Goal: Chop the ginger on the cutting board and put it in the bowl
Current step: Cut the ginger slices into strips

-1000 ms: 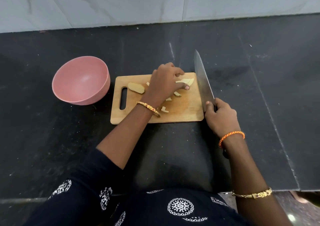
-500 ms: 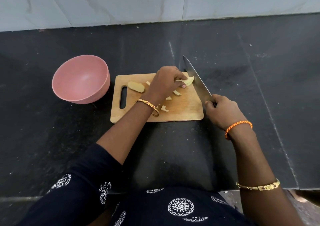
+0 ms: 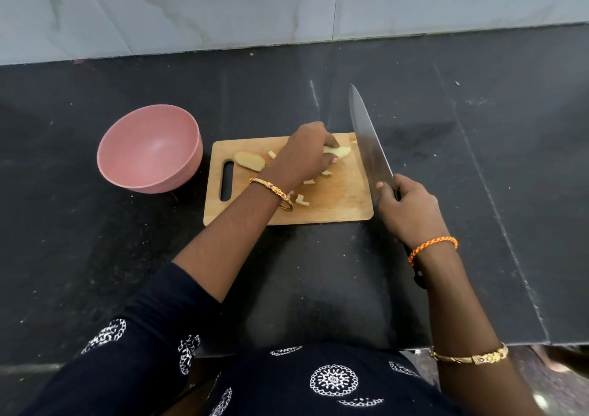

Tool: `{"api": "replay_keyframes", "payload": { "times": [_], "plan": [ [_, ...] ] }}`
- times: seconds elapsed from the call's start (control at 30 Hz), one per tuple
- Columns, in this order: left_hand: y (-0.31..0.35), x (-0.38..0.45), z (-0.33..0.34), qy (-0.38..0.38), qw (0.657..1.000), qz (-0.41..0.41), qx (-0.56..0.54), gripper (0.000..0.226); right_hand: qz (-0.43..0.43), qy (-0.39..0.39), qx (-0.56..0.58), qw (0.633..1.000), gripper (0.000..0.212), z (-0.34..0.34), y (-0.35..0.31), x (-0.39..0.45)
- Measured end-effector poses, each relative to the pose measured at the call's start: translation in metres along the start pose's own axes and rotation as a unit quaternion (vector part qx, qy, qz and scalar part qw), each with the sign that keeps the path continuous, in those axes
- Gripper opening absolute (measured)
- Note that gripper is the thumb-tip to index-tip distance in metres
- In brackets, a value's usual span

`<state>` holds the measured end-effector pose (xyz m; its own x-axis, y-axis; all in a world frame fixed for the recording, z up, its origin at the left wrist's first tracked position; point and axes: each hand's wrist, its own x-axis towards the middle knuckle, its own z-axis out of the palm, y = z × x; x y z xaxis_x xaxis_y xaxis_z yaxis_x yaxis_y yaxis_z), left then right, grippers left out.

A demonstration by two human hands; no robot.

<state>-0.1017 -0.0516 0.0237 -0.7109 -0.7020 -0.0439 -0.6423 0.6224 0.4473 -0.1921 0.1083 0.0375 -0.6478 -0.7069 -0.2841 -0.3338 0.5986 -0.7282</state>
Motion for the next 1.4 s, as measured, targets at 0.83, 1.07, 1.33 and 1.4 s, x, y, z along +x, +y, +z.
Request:
{"api": "replay_keyframes", "payload": {
  "times": [0.83,1.07,1.33,1.4],
  "plan": [
    [-0.004,-0.026,0.015,0.126,0.991,-0.041,-0.027,0.033,0.017,0.002,-0.188,0.982,0.016,0.003,-0.022,0.004],
    [-0.012,-0.028,0.016,0.122,0.99,-0.04,-0.051,0.032,-0.025,0.013,-0.207,0.978,0.02,0.013,-0.018,-0.021],
    [-0.012,-0.023,0.013,0.097,0.994,-0.045,-0.035,0.035,-0.036,0.06,-0.159,0.985,0.018,0.017,-0.009,-0.03],
    [-0.012,-0.02,0.01,0.087,0.994,-0.05,-0.034,0.035,-0.03,0.056,-0.149,0.987,0.018,0.016,-0.009,-0.028]
  ]
}}
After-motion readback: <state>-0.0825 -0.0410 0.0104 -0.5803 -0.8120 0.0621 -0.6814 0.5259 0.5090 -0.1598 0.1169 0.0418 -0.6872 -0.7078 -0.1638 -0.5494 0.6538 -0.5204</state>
